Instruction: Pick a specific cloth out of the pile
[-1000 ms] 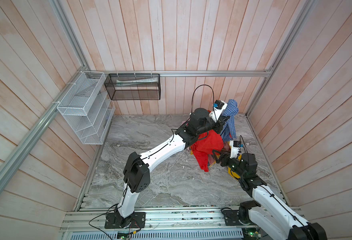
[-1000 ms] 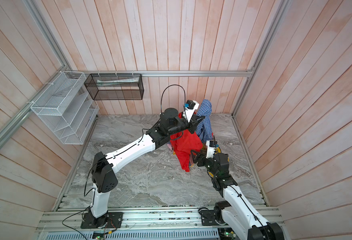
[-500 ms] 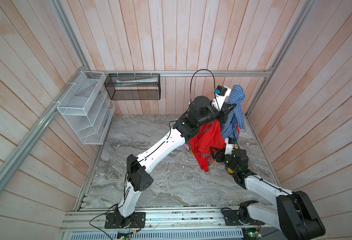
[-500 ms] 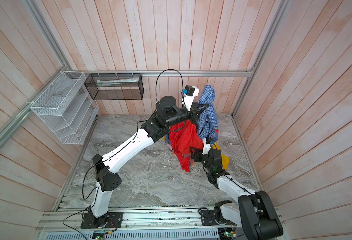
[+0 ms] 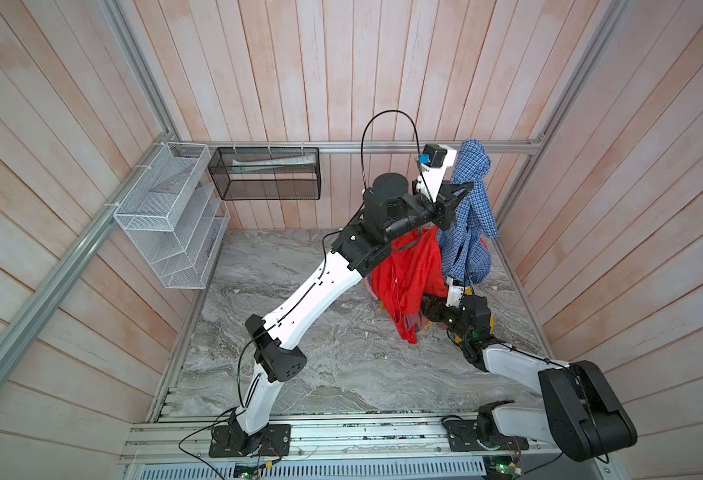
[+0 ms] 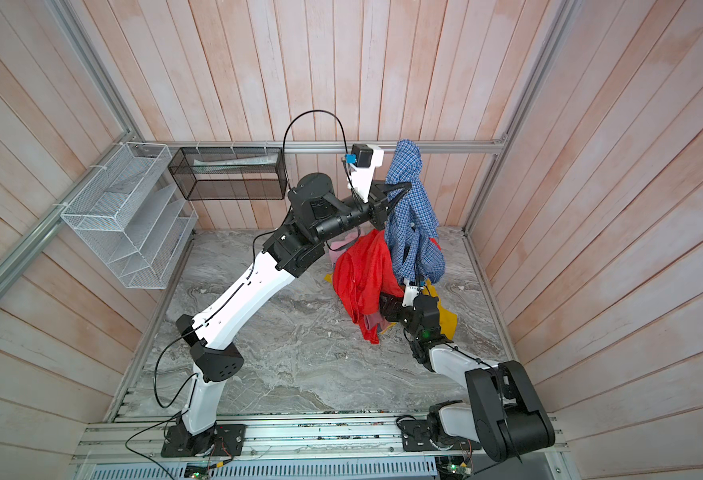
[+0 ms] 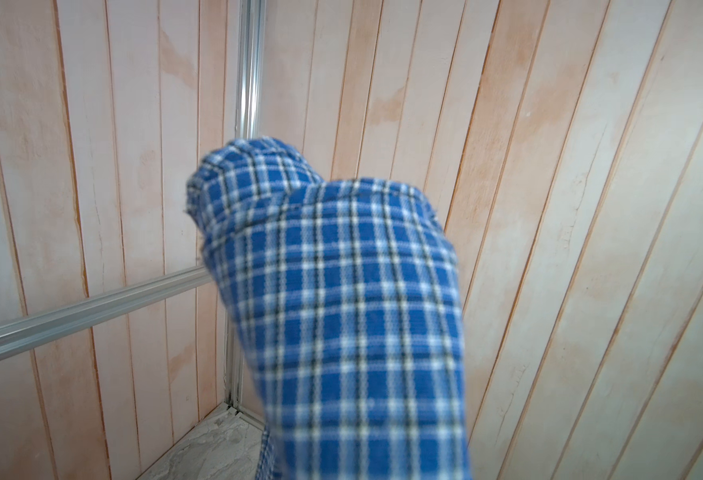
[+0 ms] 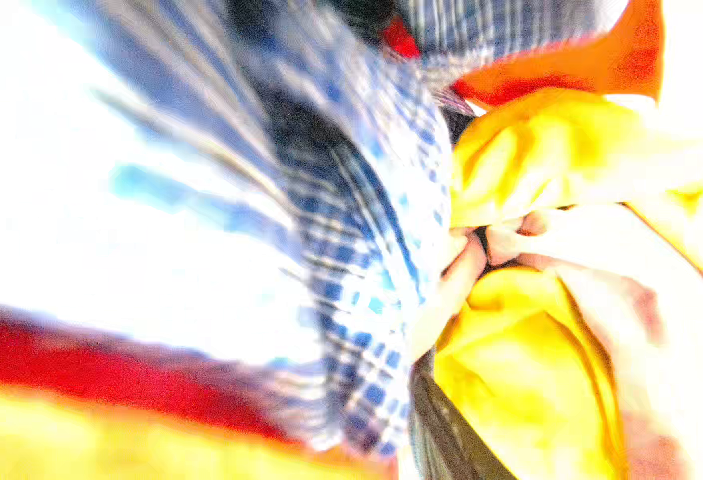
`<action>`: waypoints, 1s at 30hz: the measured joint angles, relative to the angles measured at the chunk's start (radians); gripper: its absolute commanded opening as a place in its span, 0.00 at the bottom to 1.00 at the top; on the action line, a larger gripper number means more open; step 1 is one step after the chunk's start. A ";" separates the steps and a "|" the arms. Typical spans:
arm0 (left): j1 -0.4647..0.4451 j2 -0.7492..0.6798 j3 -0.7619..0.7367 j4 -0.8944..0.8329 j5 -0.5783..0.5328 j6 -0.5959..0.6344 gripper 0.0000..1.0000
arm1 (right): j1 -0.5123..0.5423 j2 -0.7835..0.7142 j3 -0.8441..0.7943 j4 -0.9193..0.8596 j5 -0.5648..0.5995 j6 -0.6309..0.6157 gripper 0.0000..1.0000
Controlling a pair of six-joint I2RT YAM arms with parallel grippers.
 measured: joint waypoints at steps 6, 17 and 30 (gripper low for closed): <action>0.090 0.000 0.005 0.065 0.038 -0.105 0.00 | -0.024 0.013 -0.002 0.000 -0.001 0.018 0.62; 0.156 0.066 0.102 0.187 0.133 -0.269 0.00 | -0.040 -0.059 -0.025 -0.047 0.000 0.017 0.82; 0.129 0.103 0.013 0.266 0.230 -0.357 0.00 | -0.117 -0.529 0.010 -0.285 0.048 -0.115 0.98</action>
